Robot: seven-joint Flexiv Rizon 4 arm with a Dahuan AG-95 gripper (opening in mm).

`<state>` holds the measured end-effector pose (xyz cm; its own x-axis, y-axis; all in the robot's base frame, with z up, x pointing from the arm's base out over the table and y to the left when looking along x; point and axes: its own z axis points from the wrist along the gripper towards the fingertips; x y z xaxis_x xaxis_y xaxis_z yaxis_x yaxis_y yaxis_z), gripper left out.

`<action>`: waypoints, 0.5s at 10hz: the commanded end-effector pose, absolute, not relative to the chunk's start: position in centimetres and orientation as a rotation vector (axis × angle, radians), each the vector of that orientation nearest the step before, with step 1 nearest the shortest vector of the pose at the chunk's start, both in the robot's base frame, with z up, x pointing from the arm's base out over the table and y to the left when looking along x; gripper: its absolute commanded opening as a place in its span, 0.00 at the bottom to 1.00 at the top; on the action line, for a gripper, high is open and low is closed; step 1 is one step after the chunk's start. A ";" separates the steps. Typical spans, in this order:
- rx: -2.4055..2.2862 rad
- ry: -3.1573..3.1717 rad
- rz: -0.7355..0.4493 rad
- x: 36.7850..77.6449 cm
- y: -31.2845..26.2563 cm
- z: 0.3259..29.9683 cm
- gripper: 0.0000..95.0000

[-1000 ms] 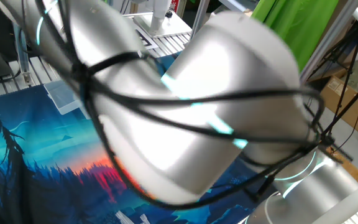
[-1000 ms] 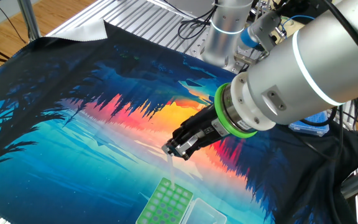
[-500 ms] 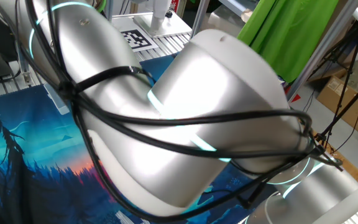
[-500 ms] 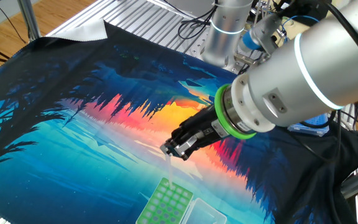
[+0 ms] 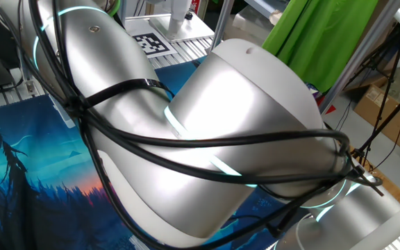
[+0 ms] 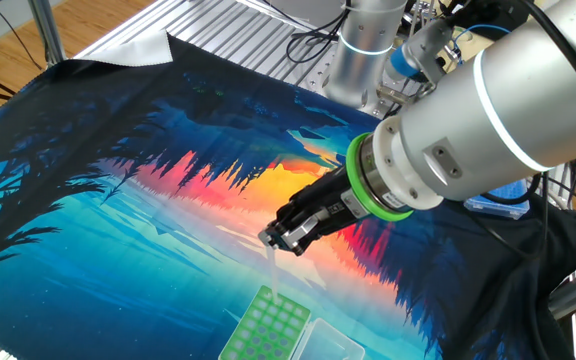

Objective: Insert a large pipette tip into the holder for large pipette tips

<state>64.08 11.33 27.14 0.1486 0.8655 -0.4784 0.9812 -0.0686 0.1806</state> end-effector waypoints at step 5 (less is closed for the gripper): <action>1.995 1.739 -0.332 64.2 11.5 26.8 0.00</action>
